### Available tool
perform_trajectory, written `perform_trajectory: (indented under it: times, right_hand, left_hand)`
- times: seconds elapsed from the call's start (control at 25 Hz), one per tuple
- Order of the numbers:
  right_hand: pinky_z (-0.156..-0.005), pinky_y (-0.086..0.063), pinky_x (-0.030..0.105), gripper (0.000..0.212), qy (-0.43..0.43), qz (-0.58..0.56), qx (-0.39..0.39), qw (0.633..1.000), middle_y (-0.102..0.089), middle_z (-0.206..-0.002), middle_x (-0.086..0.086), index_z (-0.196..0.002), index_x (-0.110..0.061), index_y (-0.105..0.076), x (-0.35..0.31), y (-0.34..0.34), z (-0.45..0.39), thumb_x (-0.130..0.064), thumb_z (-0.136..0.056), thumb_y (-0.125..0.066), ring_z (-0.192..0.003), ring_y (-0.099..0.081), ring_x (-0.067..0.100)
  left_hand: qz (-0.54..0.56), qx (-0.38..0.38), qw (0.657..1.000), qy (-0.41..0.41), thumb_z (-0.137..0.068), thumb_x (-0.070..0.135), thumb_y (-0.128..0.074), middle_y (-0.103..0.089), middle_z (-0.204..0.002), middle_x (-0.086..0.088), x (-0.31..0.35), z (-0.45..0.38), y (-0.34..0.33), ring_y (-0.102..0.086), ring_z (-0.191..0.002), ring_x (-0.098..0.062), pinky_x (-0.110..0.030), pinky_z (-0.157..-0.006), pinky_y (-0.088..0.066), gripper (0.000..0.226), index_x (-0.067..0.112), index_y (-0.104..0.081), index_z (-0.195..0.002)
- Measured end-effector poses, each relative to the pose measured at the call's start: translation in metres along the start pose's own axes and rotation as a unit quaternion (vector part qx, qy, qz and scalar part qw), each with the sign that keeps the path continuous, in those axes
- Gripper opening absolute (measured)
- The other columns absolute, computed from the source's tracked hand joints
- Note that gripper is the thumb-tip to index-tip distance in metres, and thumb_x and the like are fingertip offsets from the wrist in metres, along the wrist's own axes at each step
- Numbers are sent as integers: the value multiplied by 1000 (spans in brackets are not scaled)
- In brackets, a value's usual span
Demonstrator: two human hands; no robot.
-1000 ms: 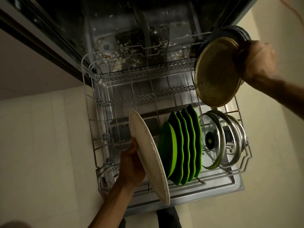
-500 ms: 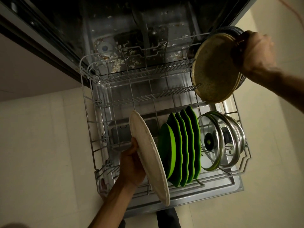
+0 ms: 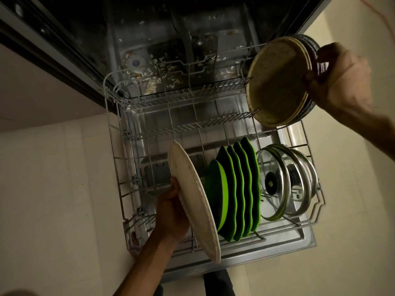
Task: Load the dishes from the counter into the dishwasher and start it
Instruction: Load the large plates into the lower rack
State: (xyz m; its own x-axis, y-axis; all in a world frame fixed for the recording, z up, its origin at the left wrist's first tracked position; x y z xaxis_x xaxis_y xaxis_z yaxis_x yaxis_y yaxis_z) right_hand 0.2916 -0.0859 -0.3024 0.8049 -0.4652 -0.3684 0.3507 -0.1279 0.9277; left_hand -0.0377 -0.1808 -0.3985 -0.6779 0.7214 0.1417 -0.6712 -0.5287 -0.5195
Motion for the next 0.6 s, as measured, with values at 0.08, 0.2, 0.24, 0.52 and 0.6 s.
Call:
perform_trajectory:
  times: [0.08, 0.2, 0.24, 0.52, 0.6]
  right_hand:
    - [-64, -53, 17, 32, -15, -78, -55, 995, -62, -103, -3, -122, -14, -52, -23, 7, 33, -12, -92, -61, -94, -64, 19]
    - [-56, -47, 4, 23, 11, -215, -222, 951, -63, -94, -20, -115, -33, -57, -73, 14, 112, -43, -96, -49, -81, -62, -13]
    - [-60, -51, 8, 34, 29, -249, -270, 930, -67, -96, -19, -114, -37, -59, -88, 17, 138, -56, -93, -42, -83, -63, -14]
    - [-60, -58, 25, 41, 133, -177, -278, 935, -69, -86, -9, -124, -46, -38, -111, 0, 213, -61, -87, -29, -73, -69, 8]
    - [-53, -56, 25, 27, 140, -177, -248, 942, -65, -75, -8, -116, -40, -39, -111, 1, 213, -49, -92, -30, -64, -68, 10]
  left_hand:
    - [21, -17, 1000, 13, -66, 16, -68, -62, -54, -7, 1, -3, 2, -60, -41, -17, -20, -37, -48, 13, 5, -74, -63]
    - [8, -41, 999, 11, -45, 13, -91, -64, -61, -8, 0, -7, 8, -63, -47, -18, -22, -43, -52, 31, 6, -75, -71]
    - [-10, -29, 999, 12, -60, 16, -85, -66, -66, -8, 0, -9, 12, -65, -52, -18, -23, -47, -53, 21, 6, -75, -76]
    - [-100, -3, 995, 5, -73, 37, -74, -66, -95, -13, -5, -11, 14, -69, -82, -28, -39, -62, -57, 50, 7, -58, -110]
    - [-116, -19, 993, -11, -76, 36, -69, -68, -92, -11, -6, -7, 9, -70, -80, -25, -35, -59, -57, 46, 8, -59, -111]
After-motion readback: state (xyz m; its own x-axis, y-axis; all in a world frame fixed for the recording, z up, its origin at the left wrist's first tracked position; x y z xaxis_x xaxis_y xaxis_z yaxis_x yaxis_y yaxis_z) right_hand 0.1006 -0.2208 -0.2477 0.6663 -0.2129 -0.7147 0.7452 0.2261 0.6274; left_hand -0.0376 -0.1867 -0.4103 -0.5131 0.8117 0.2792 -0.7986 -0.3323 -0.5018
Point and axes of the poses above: each hand's wrist, its own z-axis away from the middle knuckle, its own y-axis out of the back of the hand, x = y × z, the point moved 1 cm from there along -z, towards the middle knuckle
